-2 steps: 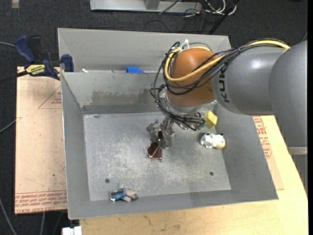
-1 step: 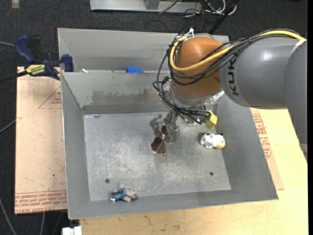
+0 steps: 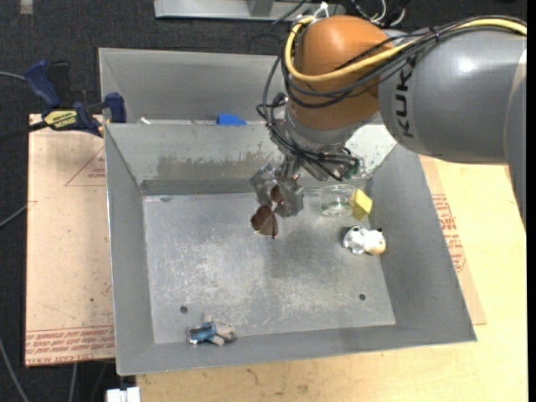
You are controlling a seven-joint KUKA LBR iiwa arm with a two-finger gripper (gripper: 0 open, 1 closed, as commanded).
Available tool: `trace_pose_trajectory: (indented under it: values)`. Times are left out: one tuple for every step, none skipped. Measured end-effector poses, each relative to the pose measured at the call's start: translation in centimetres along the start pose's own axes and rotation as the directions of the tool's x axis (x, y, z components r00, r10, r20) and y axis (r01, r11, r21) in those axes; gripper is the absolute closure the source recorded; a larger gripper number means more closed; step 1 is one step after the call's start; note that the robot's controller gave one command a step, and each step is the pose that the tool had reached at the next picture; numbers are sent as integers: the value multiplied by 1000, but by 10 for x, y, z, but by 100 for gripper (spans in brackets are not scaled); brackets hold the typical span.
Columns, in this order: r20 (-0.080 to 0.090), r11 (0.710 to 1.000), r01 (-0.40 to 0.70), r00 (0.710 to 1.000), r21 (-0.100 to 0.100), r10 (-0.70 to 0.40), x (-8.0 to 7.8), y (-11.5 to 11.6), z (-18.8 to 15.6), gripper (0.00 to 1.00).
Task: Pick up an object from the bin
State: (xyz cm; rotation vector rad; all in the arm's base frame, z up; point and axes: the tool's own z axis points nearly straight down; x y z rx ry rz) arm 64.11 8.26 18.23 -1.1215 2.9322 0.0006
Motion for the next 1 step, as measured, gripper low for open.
trace_pose_trajectory:
  values:
    - [-2, 999, 32, 999, -7, -32, 48, 2, -49, 100]
